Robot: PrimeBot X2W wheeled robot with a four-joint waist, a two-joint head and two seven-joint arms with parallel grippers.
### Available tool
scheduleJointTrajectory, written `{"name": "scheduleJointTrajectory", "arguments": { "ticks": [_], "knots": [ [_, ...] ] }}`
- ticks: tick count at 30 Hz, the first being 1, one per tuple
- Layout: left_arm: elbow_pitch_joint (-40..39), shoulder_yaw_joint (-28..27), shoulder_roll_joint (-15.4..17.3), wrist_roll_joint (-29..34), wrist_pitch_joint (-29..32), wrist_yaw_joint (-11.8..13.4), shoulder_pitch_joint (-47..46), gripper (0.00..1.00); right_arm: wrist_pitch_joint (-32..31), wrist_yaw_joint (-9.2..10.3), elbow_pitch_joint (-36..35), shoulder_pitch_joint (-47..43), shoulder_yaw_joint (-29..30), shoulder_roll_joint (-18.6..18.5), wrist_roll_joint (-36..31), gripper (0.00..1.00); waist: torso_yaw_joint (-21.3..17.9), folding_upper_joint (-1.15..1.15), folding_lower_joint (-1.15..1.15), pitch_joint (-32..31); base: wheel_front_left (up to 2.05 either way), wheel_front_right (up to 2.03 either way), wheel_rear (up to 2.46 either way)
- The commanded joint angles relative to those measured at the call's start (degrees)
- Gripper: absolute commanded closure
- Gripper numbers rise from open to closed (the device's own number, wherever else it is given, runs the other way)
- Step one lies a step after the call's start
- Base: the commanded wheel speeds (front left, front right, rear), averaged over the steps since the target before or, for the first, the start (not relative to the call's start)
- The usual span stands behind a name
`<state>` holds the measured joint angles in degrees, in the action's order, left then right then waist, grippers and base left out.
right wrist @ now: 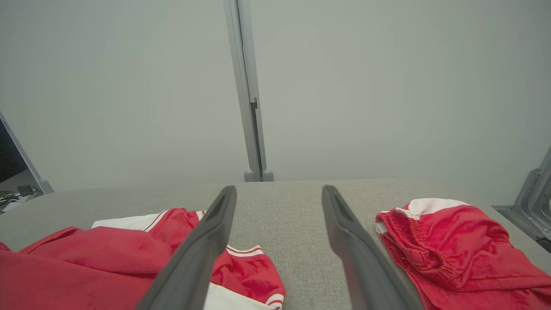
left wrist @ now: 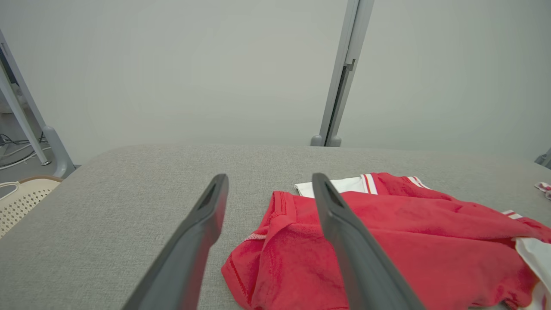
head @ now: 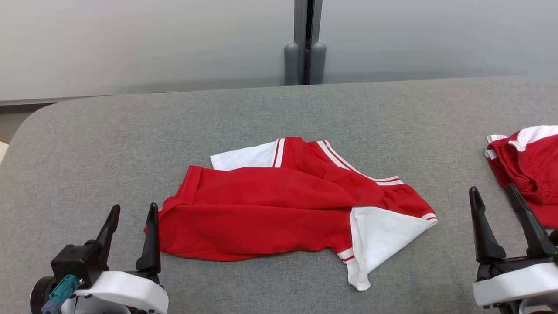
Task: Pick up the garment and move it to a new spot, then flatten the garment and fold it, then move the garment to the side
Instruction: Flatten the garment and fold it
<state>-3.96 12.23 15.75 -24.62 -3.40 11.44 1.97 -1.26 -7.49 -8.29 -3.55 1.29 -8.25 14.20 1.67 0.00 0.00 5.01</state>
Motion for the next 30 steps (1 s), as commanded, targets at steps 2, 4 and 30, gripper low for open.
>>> {"name": "scheduleJointTrajectory", "arguments": {
  "ticks": [2,4,30],
  "knots": [
    [-0.6,0.0,0.5,0.6,-0.7,0.2,0.0,0.00,-0.3,0.00,-0.4,-0.4,0.1,-0.1,0.2,0.00,0.0,0.00,0.00,-0.3,0.00,0.00,0.00],
    [-0.8,0.1,0.7,0.8,-1.0,0.3,0.0,0.00,-0.4,0.00,-0.6,-0.4,0.0,-0.1,0.1,0.00,-0.1,0.00,0.00,-0.4,0.00,0.00,0.00],
    [-1.3,0.9,1.0,0.6,-1.2,0.9,-1.3,0.00,-1.6,0.00,-0.1,-0.1,-1.2,0.1,-0.4,0.00,0.1,0.00,0.00,0.8,0.00,0.00,0.00]
  ]
}}
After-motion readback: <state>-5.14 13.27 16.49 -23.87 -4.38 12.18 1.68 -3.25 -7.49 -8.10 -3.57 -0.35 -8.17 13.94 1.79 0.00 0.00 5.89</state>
